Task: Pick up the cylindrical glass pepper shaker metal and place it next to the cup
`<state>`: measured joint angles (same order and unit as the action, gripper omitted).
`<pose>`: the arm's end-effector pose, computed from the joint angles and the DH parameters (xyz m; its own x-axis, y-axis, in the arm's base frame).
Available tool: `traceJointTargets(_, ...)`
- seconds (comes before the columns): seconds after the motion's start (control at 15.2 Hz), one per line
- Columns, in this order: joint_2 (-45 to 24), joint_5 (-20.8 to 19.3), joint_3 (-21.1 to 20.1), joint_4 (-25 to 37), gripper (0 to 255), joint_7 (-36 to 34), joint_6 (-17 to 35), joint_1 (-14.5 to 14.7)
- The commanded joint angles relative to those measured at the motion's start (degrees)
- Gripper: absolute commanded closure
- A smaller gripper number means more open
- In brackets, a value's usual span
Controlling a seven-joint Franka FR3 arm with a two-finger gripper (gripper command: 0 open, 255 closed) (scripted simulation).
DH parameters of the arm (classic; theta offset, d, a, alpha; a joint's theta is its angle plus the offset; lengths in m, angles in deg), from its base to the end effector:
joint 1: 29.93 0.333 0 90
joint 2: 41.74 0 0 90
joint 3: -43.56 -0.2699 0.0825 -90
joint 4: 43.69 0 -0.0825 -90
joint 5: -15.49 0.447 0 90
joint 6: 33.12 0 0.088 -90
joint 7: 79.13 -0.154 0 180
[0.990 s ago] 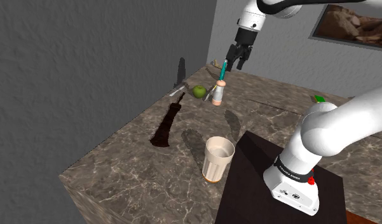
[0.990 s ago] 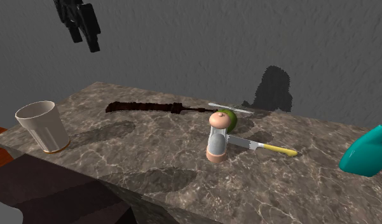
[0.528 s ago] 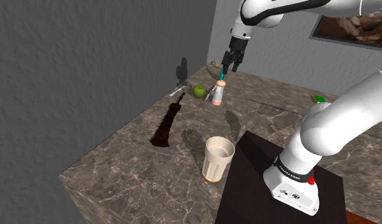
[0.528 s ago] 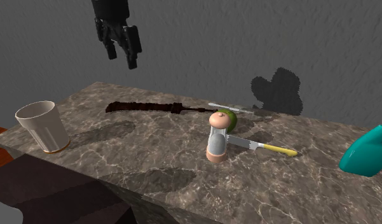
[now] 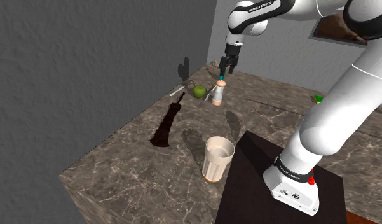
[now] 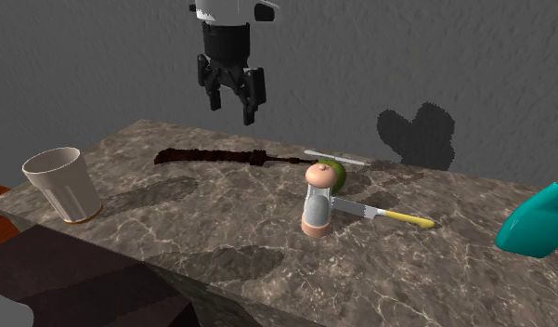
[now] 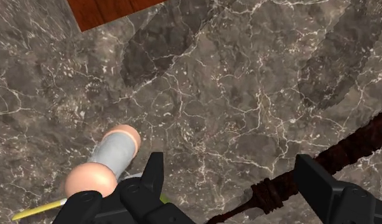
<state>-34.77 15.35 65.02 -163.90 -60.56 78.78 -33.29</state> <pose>0.5239 -0.2418 0.3495 0.9944 -0.1043 -0.0166 -0.1050 -0.9932 -0.0501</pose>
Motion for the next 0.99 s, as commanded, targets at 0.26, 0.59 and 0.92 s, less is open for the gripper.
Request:
traceJointTargets(0.26,-13.7,3.8,2.7,10.4,0,7.4,1.1,-2.2)
traceJointTargets(0.59,-25.6,7.5,3.2,21.3,0,12.7,0.1,-5.7)
traceJointTargets(0.92,-38.0,10.5,2.6,35.1,0,16.5,-2.7,-10.5)
